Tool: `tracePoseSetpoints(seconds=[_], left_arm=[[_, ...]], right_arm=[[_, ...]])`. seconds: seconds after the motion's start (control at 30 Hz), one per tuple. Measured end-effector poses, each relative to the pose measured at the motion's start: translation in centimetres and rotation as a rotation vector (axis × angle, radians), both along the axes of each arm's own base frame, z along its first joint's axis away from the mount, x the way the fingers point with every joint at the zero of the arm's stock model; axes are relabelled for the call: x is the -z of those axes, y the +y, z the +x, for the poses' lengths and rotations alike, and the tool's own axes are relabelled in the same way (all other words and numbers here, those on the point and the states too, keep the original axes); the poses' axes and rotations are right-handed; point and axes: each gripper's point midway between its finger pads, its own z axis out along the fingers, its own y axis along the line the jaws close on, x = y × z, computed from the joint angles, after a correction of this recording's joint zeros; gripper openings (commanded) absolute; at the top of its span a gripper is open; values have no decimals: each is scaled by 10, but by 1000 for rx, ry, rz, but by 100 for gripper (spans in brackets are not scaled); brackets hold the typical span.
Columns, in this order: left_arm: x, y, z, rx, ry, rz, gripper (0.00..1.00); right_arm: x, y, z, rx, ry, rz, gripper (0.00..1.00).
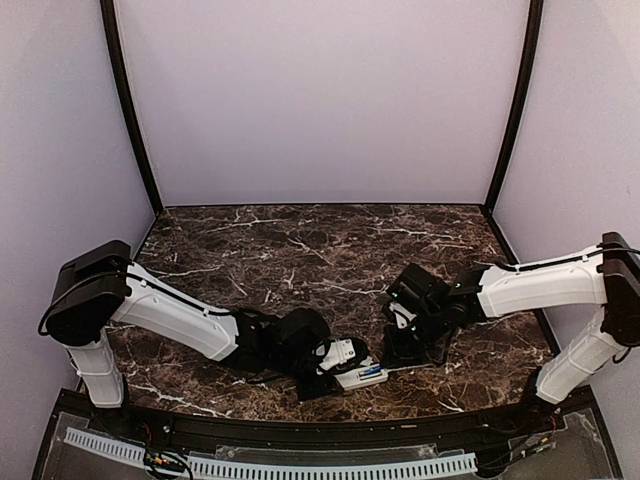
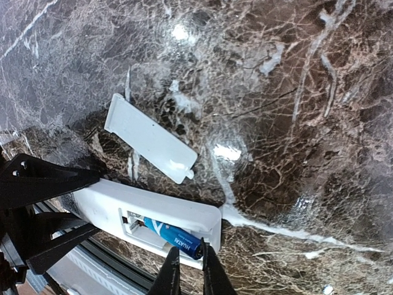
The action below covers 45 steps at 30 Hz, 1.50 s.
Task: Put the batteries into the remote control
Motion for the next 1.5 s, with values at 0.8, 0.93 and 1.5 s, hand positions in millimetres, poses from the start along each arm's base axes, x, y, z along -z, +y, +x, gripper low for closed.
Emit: tracePoseSetpoints(seconds=[0.8, 0.93, 1.5], left_arm=[[1, 0, 0, 2, 0, 5, 0], [0, 0, 0, 3, -1, 5, 0], [1, 0, 0, 4, -1, 11, 0]], right_arm=[[11, 11, -5, 35, 52, 63, 4], [12, 11, -4, 34, 56, 56, 3], [20, 13, -7, -19, -10, -185, 7]])
